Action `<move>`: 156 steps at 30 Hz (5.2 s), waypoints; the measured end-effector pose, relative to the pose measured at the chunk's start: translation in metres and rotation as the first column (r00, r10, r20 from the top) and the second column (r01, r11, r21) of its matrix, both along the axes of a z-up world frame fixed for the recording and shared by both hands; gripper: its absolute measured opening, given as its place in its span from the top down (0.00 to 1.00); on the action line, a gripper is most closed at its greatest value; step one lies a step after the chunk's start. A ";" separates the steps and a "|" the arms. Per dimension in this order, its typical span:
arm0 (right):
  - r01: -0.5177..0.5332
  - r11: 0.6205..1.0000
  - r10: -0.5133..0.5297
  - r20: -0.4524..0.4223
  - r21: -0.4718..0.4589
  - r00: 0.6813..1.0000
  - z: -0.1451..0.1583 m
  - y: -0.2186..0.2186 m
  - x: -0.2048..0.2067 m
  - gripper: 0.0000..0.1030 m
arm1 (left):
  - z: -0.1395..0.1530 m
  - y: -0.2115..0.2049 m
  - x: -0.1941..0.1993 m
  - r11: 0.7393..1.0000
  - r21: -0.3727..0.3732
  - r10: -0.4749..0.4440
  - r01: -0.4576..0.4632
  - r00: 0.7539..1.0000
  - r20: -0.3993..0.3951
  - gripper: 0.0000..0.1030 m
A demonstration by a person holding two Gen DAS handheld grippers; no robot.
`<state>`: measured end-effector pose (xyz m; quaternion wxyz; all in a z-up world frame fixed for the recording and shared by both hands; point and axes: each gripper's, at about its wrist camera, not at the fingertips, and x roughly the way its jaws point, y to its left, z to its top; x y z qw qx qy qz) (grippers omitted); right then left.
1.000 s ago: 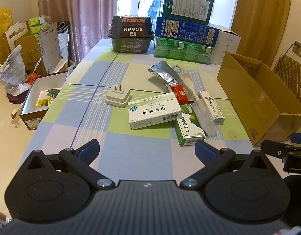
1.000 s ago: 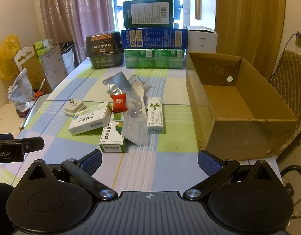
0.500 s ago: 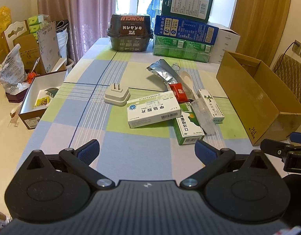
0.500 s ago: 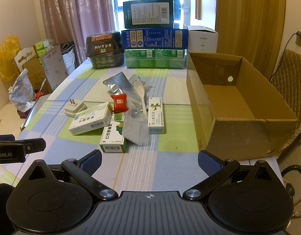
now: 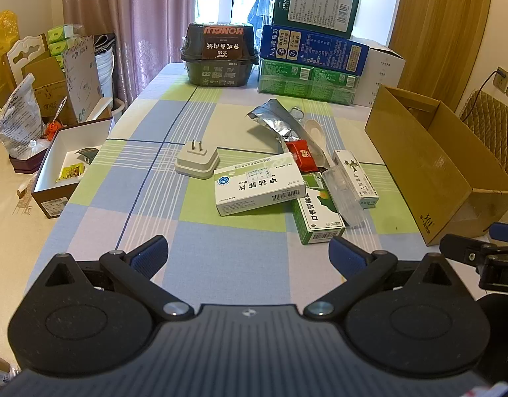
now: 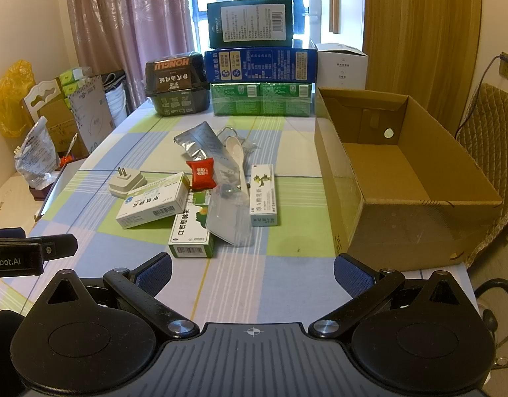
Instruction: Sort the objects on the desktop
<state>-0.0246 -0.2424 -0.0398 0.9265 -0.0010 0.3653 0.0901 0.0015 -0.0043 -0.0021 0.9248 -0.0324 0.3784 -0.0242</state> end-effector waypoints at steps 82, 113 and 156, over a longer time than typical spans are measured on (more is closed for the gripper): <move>-0.107 0.992 0.095 -0.177 -0.061 0.980 -0.104 0.017 0.012 0.45 | -0.109 -0.051 0.086 0.811 0.117 -0.497 0.573 0.782 -0.376 0.34; -0.149 0.988 0.144 -0.106 -0.043 0.984 -0.120 0.019 0.045 0.49 | -0.129 -0.054 0.075 0.911 0.100 -0.384 0.399 0.912 -0.143 0.34; 0.198 0.980 -0.196 0.056 -0.023 0.979 0.035 -0.215 0.124 0.49 | 0.011 -0.282 0.152 0.882 -0.036 -0.469 0.470 0.883 0.033 0.34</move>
